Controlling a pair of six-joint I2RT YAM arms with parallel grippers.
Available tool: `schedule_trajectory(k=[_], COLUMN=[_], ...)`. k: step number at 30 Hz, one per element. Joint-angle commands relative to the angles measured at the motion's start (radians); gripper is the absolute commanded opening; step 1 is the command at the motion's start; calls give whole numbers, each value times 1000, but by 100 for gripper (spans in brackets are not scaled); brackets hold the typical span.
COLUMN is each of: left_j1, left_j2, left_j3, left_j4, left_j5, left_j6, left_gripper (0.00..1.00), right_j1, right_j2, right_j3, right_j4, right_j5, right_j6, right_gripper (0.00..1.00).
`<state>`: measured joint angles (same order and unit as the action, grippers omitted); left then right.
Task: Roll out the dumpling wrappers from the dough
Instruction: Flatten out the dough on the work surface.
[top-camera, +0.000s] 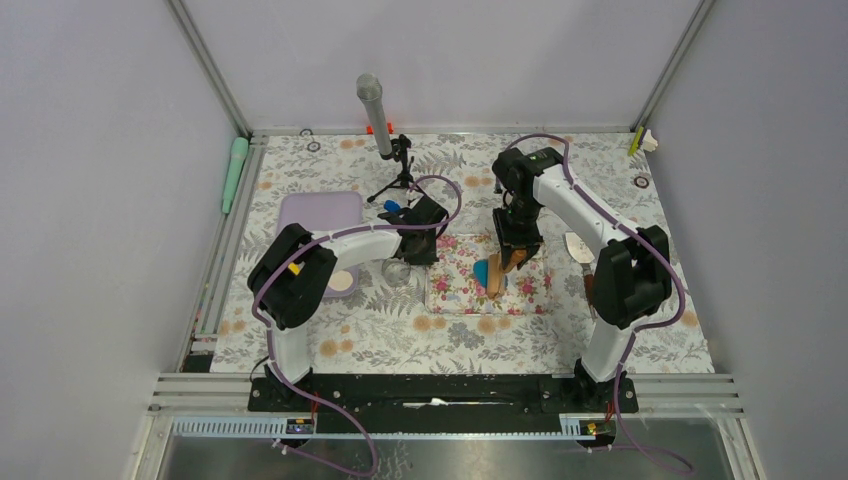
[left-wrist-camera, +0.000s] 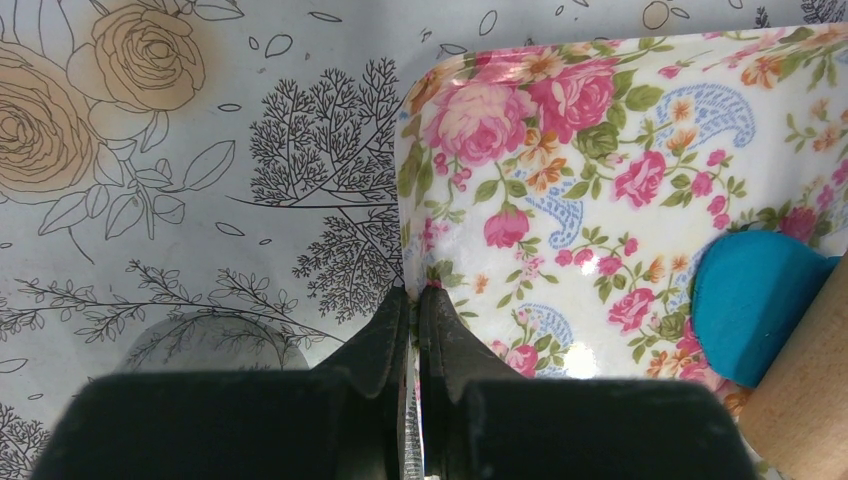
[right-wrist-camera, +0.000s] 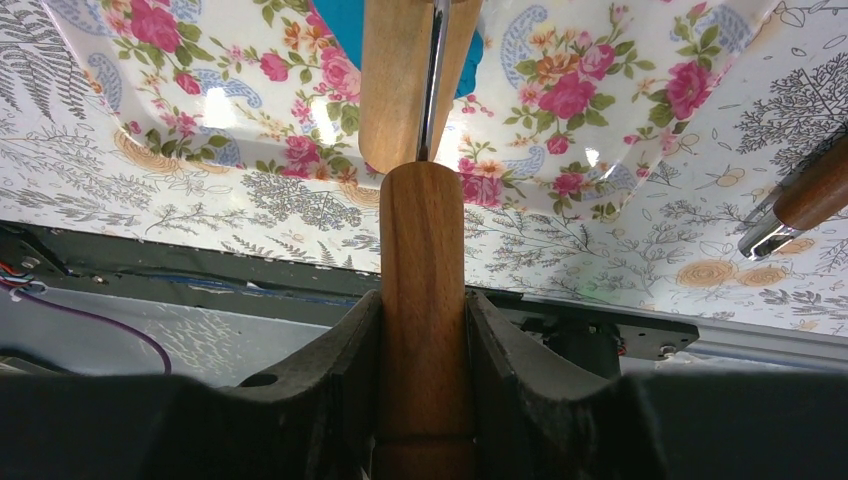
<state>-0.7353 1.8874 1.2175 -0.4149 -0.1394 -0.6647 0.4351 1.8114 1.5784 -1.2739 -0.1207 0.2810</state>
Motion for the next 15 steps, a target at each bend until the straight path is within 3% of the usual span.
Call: schedule_trajectory(k=[1,12,15], left_j1=[-3,-3,-3], left_j2=[-12,-15,-20], left_j3=[-8,-16,-11], left_j4=[-99,-107,-114], left_j5=[-2,-21,-24], left_j6=[48,56,61], left_gripper=[0,0,0], right_j1=[-7,-7,-7], right_j2=[39,16,-29], right_j3=[-58,-43,-5], right_j4=[9,-15,-11], right_j5=[189,247,181], right_j6=[1,18,11], right_gripper=[0,0,0])
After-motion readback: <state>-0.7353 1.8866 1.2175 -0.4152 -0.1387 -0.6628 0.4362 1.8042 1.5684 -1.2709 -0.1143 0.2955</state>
